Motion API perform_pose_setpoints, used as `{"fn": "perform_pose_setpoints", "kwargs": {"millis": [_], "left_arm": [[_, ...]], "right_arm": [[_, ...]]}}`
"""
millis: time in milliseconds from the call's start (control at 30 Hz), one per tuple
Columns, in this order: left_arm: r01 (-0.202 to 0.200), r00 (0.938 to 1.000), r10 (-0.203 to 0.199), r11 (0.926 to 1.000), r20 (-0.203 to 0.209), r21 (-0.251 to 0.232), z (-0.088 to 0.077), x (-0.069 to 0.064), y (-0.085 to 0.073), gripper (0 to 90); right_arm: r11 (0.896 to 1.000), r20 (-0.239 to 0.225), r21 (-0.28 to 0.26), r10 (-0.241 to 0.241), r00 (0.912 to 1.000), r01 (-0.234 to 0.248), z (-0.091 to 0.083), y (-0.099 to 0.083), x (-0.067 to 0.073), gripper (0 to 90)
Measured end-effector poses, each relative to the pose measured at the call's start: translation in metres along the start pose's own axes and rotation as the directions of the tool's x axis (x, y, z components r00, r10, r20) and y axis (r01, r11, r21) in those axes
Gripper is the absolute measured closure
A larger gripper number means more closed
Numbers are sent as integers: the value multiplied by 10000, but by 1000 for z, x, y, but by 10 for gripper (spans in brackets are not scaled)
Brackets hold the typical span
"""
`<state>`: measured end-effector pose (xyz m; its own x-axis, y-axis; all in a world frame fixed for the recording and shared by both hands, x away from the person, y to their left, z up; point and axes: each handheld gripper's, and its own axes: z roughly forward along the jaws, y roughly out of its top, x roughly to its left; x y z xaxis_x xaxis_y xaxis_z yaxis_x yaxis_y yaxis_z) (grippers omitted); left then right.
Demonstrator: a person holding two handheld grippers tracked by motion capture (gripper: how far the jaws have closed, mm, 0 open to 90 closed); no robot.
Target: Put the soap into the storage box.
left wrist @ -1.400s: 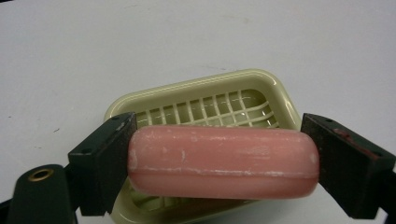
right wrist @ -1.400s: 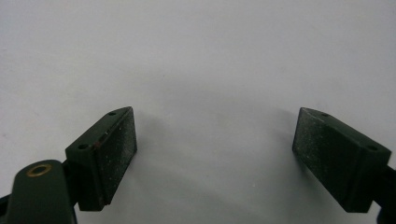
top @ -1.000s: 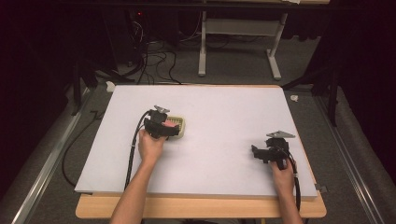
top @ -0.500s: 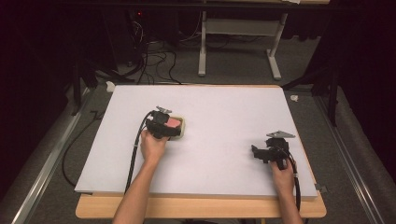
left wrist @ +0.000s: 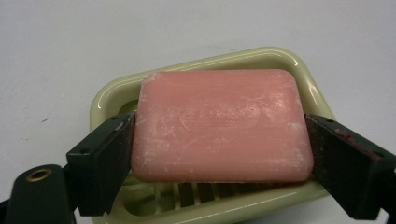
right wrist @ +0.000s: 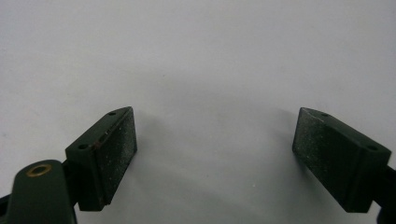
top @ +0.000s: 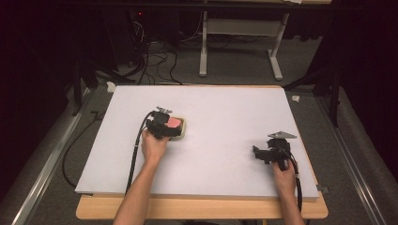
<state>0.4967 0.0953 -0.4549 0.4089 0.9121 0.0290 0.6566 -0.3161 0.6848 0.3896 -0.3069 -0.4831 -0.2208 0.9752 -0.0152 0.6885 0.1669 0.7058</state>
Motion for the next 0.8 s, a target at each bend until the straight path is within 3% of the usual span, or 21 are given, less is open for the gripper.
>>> {"fn": "perform_pose_setpoints", "kwargs": {"millis": [300,800], "left_arm": [[-138,9998,141,9997,134,-211,-5,1,1,119],[-428,9986,429,9991,309,-37,-8,-2,0,46]], "right_arm": [[10000,0,-1,-3,10000,3,0,0,0,144],[10000,1,1,-6,10000,6,0,0,0,144]]}}
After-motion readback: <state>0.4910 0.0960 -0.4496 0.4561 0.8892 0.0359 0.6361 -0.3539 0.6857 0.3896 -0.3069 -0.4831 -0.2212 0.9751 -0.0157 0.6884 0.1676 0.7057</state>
